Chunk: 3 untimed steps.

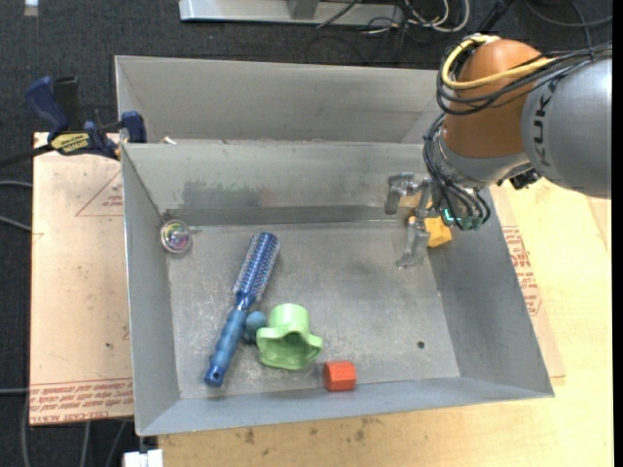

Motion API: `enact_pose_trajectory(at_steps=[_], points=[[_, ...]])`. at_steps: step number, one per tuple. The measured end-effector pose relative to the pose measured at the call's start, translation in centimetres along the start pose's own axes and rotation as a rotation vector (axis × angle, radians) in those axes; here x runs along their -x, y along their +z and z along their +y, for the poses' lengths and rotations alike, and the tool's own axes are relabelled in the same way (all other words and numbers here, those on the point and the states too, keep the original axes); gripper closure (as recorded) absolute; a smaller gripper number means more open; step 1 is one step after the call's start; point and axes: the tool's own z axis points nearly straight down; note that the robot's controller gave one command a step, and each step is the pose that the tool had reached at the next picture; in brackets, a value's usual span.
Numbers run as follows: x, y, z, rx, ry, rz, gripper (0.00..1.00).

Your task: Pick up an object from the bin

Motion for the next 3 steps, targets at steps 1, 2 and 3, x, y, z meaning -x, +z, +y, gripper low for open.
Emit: enact_pose_trajectory(at_steps=[1,2,3], points=[[-0.8,1.1,-6.9,-0.003,-0.184,-0.006,0.0],[-5.2,-2.6,-6.1,0.0,0.289,-0.008,0.0],[-3.0,5.8,-7.4,0.0,0.286,-0.006,0.0]])
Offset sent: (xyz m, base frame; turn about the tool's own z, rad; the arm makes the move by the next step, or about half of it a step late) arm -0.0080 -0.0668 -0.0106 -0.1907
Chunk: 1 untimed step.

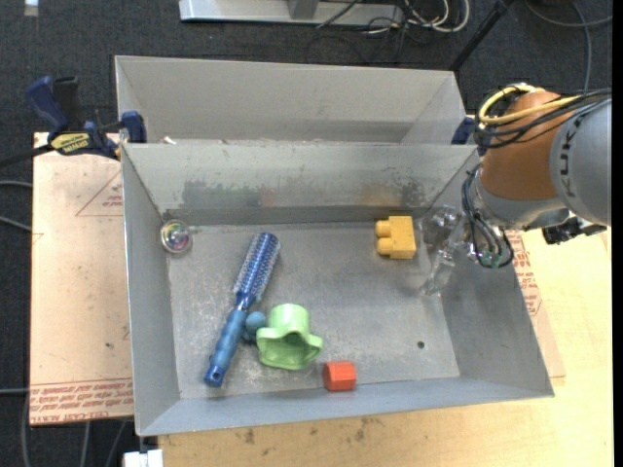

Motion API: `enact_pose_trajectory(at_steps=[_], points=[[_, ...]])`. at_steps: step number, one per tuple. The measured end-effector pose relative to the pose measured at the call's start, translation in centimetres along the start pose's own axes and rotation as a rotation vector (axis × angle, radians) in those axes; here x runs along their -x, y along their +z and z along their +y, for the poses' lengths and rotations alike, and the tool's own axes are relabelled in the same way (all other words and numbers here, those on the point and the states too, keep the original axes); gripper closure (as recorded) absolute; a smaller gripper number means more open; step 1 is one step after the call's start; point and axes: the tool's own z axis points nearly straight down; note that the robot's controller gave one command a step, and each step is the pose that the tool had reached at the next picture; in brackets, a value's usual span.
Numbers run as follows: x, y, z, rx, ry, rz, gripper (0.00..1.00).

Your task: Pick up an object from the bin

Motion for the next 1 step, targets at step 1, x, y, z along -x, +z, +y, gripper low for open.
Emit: enact_pose_trajectory(at_steps=[1], points=[[1.46,1.86,6.51,0.004,0.189,-0.002,0.0]])
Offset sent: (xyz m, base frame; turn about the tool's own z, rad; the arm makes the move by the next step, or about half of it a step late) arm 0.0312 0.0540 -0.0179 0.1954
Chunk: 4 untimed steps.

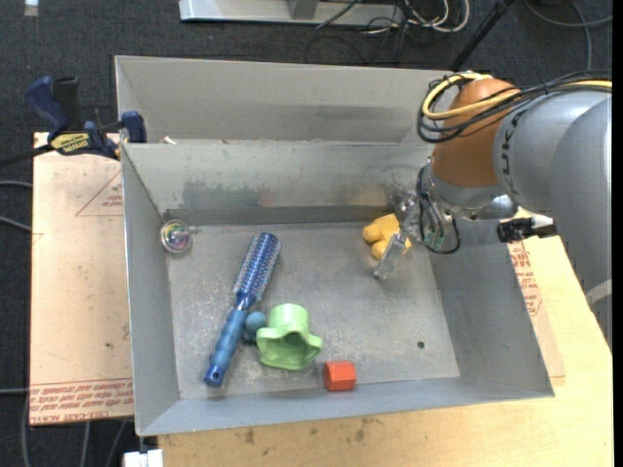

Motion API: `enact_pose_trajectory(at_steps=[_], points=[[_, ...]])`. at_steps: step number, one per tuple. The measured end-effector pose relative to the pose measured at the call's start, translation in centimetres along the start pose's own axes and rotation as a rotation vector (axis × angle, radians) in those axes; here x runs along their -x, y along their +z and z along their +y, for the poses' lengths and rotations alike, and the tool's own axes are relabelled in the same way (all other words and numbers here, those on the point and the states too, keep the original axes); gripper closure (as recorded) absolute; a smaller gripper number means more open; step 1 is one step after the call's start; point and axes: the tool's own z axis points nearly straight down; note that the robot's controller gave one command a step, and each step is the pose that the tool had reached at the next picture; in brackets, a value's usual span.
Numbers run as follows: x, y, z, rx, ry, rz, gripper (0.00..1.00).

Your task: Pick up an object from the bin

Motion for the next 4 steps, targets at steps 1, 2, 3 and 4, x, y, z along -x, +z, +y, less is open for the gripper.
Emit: enact_pose_trajectory(at_steps=[1,2,3,4], points=[[-1.4,-0.1,3.0,-0.002,-0.019,0.0,0.0],[-1.2,-0.3,2.9,-0.002,-0.017,-0.003,1.0],[-2.6,-8.6,4.2,0.001,-0.042,-0.008,1.0],[-4.8,-16.8,4.8,0.001,-0.057,-0.008,1.0]])
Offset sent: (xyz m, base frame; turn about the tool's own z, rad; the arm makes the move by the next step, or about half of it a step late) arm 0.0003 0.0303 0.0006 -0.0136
